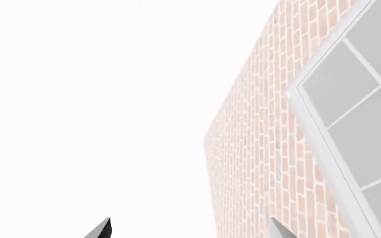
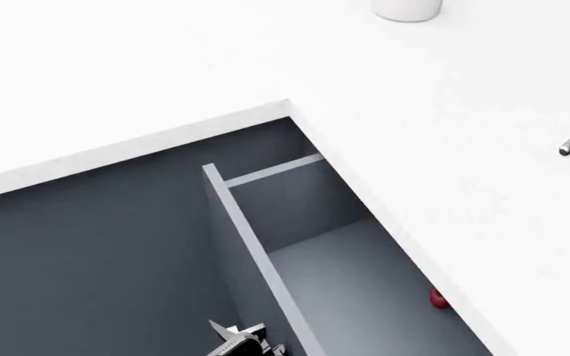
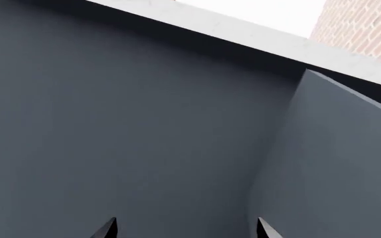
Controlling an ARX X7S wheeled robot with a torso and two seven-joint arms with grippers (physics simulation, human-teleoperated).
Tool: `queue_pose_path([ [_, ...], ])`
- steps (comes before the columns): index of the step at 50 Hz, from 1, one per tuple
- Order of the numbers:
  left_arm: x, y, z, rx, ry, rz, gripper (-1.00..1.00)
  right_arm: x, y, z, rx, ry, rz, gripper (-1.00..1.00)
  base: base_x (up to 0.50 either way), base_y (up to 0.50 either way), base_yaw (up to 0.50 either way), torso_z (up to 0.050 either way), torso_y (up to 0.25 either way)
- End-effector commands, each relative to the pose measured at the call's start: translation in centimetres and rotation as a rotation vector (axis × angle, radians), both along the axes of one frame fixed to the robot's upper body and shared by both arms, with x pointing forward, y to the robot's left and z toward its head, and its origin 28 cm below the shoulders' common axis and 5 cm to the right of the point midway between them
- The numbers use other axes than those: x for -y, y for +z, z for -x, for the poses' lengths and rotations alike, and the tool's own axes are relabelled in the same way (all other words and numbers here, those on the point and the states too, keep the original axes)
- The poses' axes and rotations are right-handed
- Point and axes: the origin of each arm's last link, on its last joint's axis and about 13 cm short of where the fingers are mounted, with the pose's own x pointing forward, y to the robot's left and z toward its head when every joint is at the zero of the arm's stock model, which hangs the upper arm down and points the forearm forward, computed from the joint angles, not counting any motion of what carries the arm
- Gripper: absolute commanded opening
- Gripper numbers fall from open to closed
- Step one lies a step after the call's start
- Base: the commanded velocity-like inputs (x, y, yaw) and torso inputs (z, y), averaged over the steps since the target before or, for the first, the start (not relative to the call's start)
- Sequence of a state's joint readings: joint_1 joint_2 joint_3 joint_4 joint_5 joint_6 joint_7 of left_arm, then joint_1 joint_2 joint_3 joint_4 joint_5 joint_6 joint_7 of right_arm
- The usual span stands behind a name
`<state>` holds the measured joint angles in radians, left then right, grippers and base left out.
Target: Close the left drawer.
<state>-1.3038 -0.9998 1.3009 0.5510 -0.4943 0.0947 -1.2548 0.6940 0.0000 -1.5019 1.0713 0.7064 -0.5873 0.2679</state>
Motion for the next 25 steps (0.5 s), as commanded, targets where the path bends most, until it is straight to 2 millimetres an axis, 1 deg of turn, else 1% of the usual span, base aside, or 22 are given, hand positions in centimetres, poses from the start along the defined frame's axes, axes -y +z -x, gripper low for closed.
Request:
queue_pose_path([
  [1, 0.2, -0.5, -0.4, -0.012, -0.006, -0.005, 1.00, 2.3, -2.3, 1.0, -0.131, -0.123, 0.003, 1.00, 0.00, 0.00, 0.00, 0.000, 0.000],
  [4, 0.2, -0.6, -0.5, -0.015, -0.009, -0.005, 1.00, 2.5, -2.2, 0.8, -0.126, -0.137, 0.003, 1.00, 0.00, 0.00, 0.00, 0.000, 0.000],
  [10, 0.2, -0.7, -0.5, -0.016, -0.008, -0.003, 1.00, 3.5, -1.6, -0.4, -0.099, -0.212, 0.004, 1.00, 0.00, 0.00, 0.00, 0.000, 0.000],
  [21, 0.3, -0.7, -0.4, -0.010, -0.005, -0.006, 1.00, 4.6, -1.5, -1.0, -0.095, -0.278, 0.006, 1.00, 0.00, 0.00, 0.00, 0.000, 0.000],
  [25, 0.3, -0.8, -0.5, -0.013, -0.005, -0.007, 1.00, 5.1, -1.1, -1.6, -0.088, -0.320, 0.007, 1.00, 0.00, 0.00, 0.00, 0.000, 0.000],
])
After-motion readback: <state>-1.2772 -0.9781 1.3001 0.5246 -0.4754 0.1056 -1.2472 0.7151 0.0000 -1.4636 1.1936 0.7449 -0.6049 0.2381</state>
